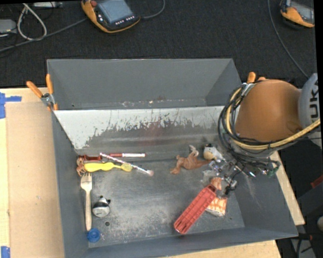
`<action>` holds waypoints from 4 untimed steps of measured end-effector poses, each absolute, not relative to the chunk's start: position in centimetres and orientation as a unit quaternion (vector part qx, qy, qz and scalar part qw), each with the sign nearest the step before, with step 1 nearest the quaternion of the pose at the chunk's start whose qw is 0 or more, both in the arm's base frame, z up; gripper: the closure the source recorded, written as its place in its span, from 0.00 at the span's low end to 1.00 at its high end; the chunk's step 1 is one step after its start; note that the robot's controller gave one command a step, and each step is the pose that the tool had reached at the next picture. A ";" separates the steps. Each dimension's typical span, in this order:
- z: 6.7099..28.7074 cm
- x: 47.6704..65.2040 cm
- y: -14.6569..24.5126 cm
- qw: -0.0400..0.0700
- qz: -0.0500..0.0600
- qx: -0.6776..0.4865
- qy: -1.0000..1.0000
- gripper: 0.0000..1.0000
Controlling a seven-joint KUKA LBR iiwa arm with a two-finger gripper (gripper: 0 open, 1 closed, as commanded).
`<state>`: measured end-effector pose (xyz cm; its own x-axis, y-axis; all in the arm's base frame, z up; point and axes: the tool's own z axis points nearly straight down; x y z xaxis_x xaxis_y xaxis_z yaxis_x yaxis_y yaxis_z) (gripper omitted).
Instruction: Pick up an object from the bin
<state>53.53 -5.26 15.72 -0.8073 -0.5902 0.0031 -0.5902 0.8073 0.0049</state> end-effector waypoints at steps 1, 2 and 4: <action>24.2 51.6 -7.4 0.001 -0.002 0.339 -0.941 1.00; 31.0 52.6 -6.5 0.003 -0.003 0.325 -0.946 1.00; 25.7 46.9 -1.0 0.000 -0.003 0.350 -0.937 1.00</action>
Offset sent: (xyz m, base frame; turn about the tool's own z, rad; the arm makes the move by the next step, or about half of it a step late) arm 0.0047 0.0031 0.2587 0.0101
